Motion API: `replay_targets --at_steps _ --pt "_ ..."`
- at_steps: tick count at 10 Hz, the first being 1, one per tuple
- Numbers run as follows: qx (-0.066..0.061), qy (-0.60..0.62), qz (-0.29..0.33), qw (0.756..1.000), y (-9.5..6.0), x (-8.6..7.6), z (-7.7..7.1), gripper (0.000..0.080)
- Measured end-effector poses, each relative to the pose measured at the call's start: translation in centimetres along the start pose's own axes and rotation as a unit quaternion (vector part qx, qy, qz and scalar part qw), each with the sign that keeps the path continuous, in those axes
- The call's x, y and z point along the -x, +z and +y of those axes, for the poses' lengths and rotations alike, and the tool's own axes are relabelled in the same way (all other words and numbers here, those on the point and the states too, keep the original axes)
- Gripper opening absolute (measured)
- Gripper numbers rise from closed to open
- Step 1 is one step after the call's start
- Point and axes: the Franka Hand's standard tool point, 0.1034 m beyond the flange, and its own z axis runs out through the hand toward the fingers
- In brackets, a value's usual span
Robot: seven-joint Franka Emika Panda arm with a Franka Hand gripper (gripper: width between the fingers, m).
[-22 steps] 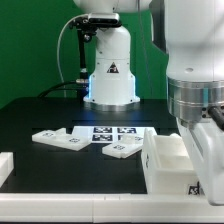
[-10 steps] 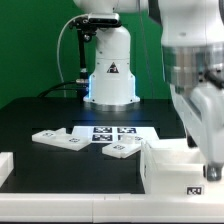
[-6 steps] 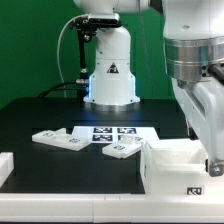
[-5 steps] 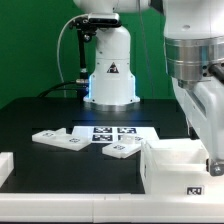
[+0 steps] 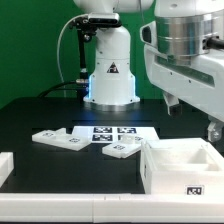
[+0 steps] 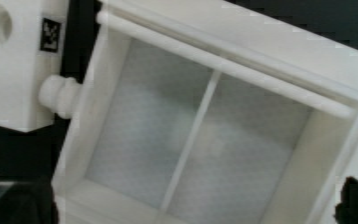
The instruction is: Assemble cabinet
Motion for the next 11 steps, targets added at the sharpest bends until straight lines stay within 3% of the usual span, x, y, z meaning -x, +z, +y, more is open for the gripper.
replay_targets --at_steps 3,4,7,8,11 --pt "0.0 0.001 0.0 1.0 0.2 0.0 0.0 0.0796" --pt "-0.006 -0.022 0.006 1.0 0.6 -0.2 0.6 0.0796" --pt "-0.003 -0.153 0.016 0.988 0.8 -1.5 7.9 0.0796" --pt "-0.004 -0.148 0.016 0.989 0.8 -1.5 8.5 0.0796" --pt "-0.004 -0.151 0.017 0.988 1.0 -1.5 8.1 0.0796"
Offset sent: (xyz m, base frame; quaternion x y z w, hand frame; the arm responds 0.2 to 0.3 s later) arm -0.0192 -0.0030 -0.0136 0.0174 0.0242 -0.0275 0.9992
